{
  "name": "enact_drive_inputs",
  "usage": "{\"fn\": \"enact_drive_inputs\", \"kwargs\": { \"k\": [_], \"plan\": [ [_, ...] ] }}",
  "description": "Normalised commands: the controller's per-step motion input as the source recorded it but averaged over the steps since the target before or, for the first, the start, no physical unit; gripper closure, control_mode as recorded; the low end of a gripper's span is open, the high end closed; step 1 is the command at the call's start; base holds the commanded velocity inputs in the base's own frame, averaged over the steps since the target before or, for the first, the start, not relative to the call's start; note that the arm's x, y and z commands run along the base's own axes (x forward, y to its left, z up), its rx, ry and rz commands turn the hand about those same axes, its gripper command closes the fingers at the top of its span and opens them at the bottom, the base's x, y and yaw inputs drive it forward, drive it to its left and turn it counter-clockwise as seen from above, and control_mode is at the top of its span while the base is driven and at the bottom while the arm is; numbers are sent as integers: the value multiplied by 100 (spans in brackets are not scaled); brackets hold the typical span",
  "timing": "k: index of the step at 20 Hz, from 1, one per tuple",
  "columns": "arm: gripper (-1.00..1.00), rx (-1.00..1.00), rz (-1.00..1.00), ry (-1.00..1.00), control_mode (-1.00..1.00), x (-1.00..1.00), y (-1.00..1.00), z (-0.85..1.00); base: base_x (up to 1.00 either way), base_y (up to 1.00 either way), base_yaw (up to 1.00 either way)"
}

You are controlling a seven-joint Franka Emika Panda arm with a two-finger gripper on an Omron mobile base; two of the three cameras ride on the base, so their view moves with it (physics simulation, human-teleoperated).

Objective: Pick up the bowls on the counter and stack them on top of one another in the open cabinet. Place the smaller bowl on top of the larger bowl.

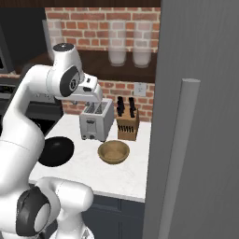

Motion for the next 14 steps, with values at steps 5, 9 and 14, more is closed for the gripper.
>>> {"fn": "enact_drive_inputs", "kwargs": {
  "k": [5, 9, 14],
  "plan": [
    [-100, 0, 0, 0, -100, -27, -1, 0, 0, 0, 0],
    [-100, 0, 0, -2, -100, -82, -10, -12, 0, 0, 0],
    [-100, 1, -3, 4, -100, -56, -61, -18, 0, 0, 0]
  ]
}}
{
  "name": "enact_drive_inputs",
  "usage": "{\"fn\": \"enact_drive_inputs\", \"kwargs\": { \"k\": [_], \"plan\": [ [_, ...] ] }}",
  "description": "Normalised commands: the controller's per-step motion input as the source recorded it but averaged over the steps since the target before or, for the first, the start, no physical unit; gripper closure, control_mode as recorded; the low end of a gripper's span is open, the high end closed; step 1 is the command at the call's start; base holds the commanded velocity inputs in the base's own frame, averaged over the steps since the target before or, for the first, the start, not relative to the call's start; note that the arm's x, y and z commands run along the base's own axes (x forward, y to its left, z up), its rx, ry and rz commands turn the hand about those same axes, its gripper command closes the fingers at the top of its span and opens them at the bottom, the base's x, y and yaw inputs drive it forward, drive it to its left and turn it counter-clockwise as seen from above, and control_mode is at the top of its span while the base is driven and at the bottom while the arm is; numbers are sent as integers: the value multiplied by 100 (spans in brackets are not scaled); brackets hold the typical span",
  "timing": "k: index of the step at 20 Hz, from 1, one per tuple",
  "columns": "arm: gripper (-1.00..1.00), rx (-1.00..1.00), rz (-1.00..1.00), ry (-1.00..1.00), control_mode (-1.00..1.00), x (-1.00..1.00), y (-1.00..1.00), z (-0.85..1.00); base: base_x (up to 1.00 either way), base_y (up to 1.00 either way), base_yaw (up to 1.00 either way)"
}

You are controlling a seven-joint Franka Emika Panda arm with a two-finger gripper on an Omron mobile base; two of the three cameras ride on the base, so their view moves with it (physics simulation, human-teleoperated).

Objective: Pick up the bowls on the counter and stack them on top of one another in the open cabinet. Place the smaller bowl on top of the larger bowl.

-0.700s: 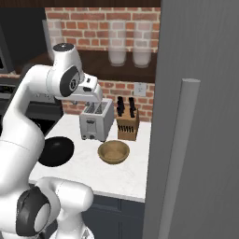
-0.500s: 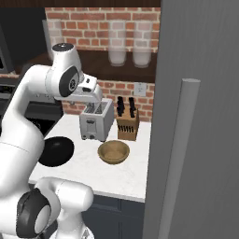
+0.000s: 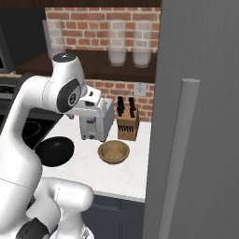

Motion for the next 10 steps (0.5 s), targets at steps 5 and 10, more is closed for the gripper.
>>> {"fn": "enact_drive_inputs", "kwargs": {
  "k": [5, 10],
  "plan": [
    [-100, 0, -18, 0, -100, -30, -58, -39, 0, 0, 0],
    [-100, 6, -26, 0, -100, 1, -41, -48, 0, 0, 0]
  ]
}}
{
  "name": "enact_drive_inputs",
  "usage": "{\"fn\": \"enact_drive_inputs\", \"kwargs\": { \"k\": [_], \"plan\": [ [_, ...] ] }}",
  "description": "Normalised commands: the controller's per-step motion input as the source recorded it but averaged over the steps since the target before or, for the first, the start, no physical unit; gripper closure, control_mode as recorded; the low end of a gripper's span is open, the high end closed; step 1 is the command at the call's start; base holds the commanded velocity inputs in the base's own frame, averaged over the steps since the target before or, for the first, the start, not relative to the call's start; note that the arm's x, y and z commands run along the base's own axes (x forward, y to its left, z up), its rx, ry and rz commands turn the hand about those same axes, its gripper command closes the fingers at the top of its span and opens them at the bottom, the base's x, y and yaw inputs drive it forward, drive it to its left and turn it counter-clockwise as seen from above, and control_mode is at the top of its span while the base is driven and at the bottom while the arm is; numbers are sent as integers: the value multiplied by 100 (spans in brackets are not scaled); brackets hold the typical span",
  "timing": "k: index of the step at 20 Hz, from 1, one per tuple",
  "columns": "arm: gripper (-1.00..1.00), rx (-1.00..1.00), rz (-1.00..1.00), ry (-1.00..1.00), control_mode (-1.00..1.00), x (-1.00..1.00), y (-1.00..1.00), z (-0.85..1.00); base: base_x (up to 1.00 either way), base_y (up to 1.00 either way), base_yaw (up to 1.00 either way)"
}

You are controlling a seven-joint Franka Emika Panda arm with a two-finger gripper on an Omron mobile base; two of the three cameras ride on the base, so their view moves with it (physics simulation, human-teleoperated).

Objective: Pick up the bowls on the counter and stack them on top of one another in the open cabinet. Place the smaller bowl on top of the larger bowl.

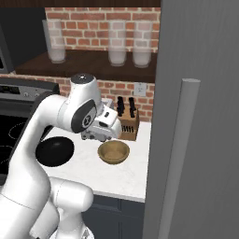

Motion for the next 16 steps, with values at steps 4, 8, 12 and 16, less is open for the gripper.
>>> {"fn": "enact_drive_inputs", "kwargs": {
  "k": [4, 8, 12, 16],
  "plan": [
    [-100, 13, -20, 5, -100, 29, -21, -45, 0, 0, 0],
    [-100, 16, -10, 7, -100, 56, -21, -38, 0, 0, 0],
    [-100, 13, -2, 9, -100, 67, -26, -35, 0, 0, 0],
    [-100, 2, 0, 5, -100, 66, -19, -40, 0, 0, 0]
  ]
}}
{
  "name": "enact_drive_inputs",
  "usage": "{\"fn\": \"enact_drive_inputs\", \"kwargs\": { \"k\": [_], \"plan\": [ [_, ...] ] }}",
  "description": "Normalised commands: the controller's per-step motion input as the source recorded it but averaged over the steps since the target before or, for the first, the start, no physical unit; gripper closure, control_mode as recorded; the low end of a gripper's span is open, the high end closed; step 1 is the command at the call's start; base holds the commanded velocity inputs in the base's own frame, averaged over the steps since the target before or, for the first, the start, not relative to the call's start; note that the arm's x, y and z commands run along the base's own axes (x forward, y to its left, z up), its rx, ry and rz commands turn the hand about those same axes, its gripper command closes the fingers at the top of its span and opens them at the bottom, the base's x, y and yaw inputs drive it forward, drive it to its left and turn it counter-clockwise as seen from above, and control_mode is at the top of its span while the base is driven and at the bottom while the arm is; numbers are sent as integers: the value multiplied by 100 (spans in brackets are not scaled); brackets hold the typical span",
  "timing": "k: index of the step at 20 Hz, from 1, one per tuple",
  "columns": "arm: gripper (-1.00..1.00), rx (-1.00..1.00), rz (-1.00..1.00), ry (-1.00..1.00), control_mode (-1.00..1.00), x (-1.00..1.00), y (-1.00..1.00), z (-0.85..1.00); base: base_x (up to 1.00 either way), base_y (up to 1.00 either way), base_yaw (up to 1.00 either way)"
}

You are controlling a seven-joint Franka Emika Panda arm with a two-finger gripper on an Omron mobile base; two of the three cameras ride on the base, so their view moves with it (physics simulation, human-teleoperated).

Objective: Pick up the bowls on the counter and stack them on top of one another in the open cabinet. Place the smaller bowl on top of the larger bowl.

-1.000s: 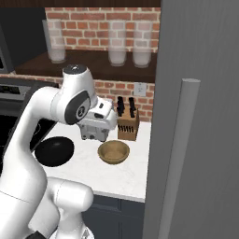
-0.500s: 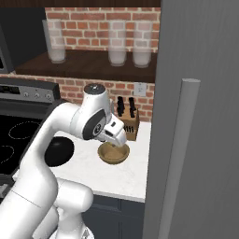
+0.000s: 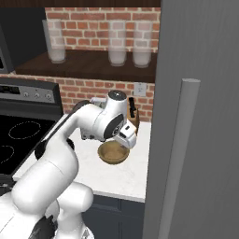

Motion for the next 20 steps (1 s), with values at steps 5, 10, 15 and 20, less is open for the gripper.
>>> {"fn": "enact_drive_inputs", "kwargs": {
  "k": [5, 10, 15, 20],
  "plan": [
    [-100, 0, -3, 4, -100, 56, -3, -57, 0, 0, 0],
    [-100, 0, -3, 4, -100, 40, 0, -62, 0, 0, 0],
    [-100, 0, 0, 1, -100, 29, -21, -59, 0, 0, 0],
    [-100, 0, 0, 6, -100, 28, -4, -42, 0, 0, 0]
  ]
}}
